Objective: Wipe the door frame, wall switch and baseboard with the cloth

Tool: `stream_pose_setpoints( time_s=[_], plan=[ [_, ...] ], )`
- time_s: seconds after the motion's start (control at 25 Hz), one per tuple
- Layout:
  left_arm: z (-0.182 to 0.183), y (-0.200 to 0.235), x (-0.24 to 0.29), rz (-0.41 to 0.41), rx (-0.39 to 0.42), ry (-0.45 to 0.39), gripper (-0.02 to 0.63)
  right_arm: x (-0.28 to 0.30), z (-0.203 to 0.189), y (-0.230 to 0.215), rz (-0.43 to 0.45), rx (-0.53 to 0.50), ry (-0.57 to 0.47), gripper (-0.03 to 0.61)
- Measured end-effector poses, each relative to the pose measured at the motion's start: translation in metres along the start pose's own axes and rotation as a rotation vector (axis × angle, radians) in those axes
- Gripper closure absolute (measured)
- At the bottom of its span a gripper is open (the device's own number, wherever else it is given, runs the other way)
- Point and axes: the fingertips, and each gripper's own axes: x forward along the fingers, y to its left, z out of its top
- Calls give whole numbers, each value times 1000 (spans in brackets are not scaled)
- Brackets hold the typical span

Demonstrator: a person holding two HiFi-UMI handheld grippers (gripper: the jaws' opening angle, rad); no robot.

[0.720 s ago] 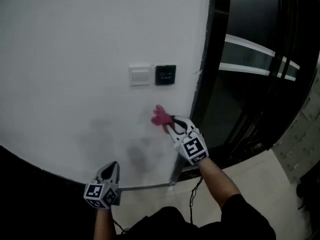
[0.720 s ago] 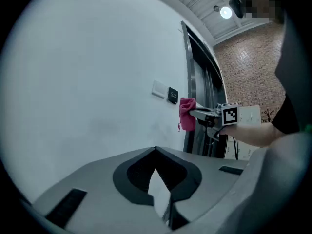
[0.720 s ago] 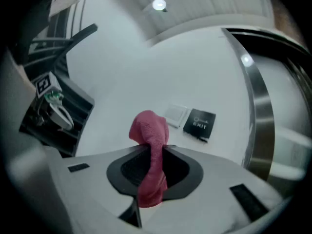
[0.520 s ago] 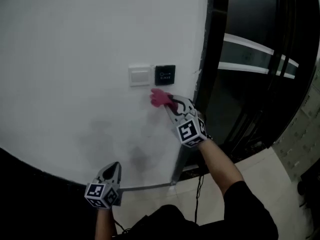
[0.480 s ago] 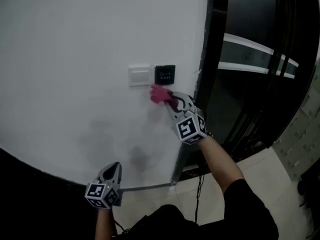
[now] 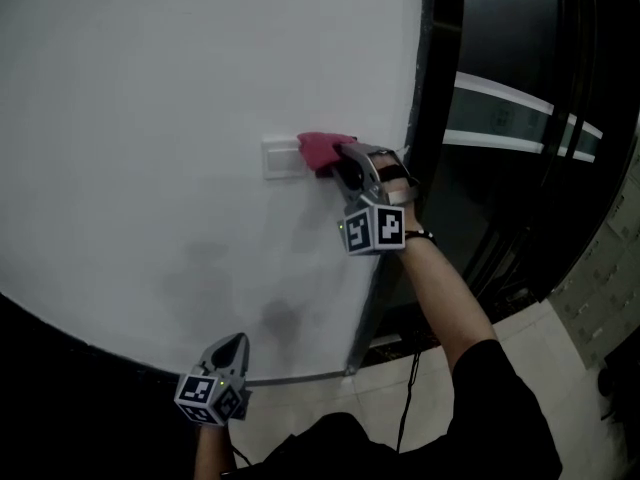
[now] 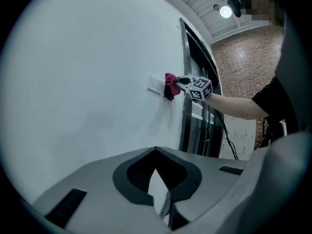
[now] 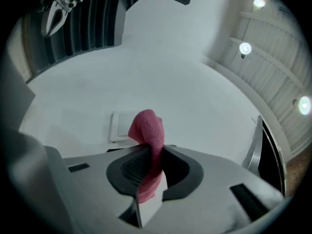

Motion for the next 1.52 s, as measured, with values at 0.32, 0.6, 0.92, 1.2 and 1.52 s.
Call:
stream_pose_setpoints(
  time_s=[0.32, 0.6, 0.92, 1.2, 1.52],
  plan=[
    [-4, 7, -8, 36, -6, 11, 614, 20, -20, 28, 62, -40, 79, 517],
    [-3, 2, -9, 40, -6, -5, 614, 14, -26, 54, 102, -2, 84, 517],
    [-13, -6, -13, 23, -37, 13, 614, 5, -30, 75, 154, 2, 94, 516],
    [-19, -5, -18, 39, -67, 12, 614, 5, -30, 82, 175, 67, 93, 515],
    [-19, -5, -20, 38, -68, 6, 614, 3, -33, 92, 222, 85, 102, 516]
  ],
)
